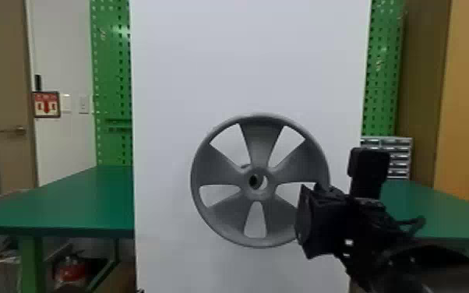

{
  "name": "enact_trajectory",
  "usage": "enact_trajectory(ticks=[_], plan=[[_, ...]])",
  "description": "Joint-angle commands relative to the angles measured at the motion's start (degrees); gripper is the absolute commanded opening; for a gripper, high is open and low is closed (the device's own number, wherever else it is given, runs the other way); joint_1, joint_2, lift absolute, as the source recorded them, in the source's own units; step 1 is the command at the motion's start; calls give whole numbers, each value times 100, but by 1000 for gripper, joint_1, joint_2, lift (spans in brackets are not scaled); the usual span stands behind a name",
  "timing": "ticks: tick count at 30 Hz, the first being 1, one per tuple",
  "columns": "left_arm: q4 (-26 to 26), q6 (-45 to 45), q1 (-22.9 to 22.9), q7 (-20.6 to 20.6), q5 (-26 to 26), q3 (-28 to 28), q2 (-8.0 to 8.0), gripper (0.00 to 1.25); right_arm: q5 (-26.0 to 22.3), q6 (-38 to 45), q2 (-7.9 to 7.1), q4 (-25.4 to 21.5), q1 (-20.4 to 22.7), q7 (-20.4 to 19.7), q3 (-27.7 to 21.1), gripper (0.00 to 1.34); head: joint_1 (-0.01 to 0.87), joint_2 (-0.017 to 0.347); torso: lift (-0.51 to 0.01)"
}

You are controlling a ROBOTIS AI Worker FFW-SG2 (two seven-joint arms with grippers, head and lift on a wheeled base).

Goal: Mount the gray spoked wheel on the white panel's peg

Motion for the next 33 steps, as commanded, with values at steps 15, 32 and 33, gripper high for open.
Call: enact_trajectory(ticks=[15, 32, 33], plan=[[185, 279, -269, -601, 268, -5, 92, 753, 30, -74, -16, 83, -32, 0, 11, 94, 123, -8, -403], [193, 279, -287, -636, 232, -5, 92, 753, -66, -170, -24, 294, -76, 9, 37, 94, 123, -8, -403], [193, 279, -287, -636, 232, -5, 92, 753, -66, -170, -24, 303, -76, 9, 37, 94, 123, -8, -403]])
